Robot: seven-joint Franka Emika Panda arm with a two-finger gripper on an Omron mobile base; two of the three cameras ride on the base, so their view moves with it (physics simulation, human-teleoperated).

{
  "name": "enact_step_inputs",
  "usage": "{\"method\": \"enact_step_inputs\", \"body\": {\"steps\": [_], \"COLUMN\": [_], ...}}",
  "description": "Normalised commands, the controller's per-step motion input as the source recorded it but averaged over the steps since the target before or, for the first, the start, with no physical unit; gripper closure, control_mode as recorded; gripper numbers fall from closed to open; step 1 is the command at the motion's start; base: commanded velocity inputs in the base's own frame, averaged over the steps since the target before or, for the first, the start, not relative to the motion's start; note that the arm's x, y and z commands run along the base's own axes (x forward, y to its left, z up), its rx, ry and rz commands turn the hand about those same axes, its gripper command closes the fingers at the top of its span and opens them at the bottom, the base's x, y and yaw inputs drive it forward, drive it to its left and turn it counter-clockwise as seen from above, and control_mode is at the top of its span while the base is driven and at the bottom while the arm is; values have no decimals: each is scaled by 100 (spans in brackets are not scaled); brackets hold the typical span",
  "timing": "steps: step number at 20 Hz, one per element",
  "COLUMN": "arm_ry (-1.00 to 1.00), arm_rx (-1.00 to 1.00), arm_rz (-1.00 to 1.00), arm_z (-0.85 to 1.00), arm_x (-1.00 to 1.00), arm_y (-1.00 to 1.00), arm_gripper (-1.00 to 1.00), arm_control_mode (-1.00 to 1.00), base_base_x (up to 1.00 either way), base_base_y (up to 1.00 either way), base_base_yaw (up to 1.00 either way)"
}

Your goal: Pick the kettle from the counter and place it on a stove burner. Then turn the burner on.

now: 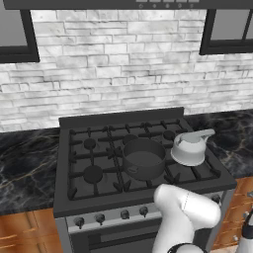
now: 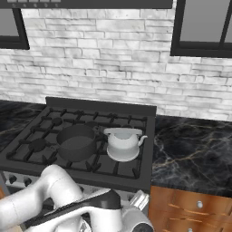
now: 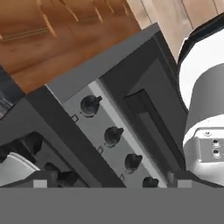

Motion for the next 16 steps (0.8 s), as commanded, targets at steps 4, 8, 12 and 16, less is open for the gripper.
{"method": "enact_step_inputs", "body": {"steps": [4,8,12,16], "arm_ry": [0,-2,0,0], "arm_rx": [59,55,54,16], "arm_rz": [-29,-35,-37,-4], "arm_z": [0,0,0,0], "arm_x": [-8,0,0,0], "arm_y": [0,0,0,0], "arm_gripper": [-100,-100,-100,-100], "arm_control_mode": [-100,-100,-100,-100], "base_base_x": [0,0,0,0], "base_base_y": [0,0,0,0], "base_base_yaw": [0,0,0,0]}}
